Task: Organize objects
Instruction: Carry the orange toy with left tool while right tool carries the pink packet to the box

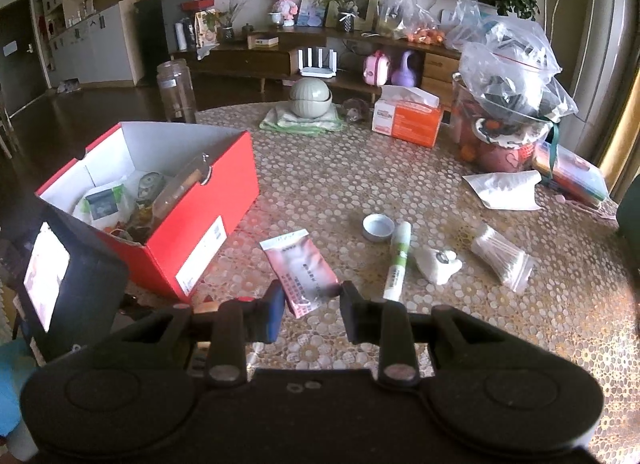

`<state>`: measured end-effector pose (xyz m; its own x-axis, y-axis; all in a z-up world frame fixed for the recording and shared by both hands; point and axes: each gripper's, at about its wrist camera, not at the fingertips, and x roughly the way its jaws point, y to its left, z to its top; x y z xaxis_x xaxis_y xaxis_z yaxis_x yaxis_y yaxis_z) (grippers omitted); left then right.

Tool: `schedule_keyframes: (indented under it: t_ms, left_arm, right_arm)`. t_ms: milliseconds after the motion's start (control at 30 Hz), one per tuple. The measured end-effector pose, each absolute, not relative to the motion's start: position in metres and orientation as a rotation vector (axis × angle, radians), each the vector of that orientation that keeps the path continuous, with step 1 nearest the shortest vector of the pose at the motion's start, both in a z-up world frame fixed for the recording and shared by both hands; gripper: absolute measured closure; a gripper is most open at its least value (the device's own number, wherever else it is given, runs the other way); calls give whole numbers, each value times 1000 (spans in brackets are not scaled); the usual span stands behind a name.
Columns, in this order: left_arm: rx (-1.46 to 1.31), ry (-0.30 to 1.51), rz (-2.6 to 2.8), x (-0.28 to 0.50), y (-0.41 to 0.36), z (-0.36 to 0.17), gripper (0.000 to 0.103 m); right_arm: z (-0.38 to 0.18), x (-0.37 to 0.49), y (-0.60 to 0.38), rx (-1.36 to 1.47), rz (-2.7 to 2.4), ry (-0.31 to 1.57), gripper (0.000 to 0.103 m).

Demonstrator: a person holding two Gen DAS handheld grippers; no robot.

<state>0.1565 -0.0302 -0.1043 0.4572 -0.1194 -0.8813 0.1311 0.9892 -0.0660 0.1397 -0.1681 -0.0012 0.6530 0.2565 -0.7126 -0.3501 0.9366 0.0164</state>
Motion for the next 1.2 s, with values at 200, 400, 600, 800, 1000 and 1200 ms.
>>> schedule_keyframes:
  t_ms: [200,400,600,800,1000,1200]
  left_arm:
    - [-10,1059,-167,148,-17,-94,56]
    - [-17,1000,-256,128,1,-52,56]
    - [-31,944,-271,123,24,-13,56]
    - [-25,881,-234,125,53,20,56]
    - [-16,835,-167,139,88,39,56]
    - [10,818,-54,170,128,45,56]
  right_arm:
    - [1,139,-171,-127,332,788,74]
    - [9,139,-168,-130,337,777,74]
    - [19,139,-152,-132,365,762,74]
    - [28,142,-125,-150,404,747,74]
    - [42,152,-85,-161,459,720,74]
    - [43,168,-34,-181,506,718,74]
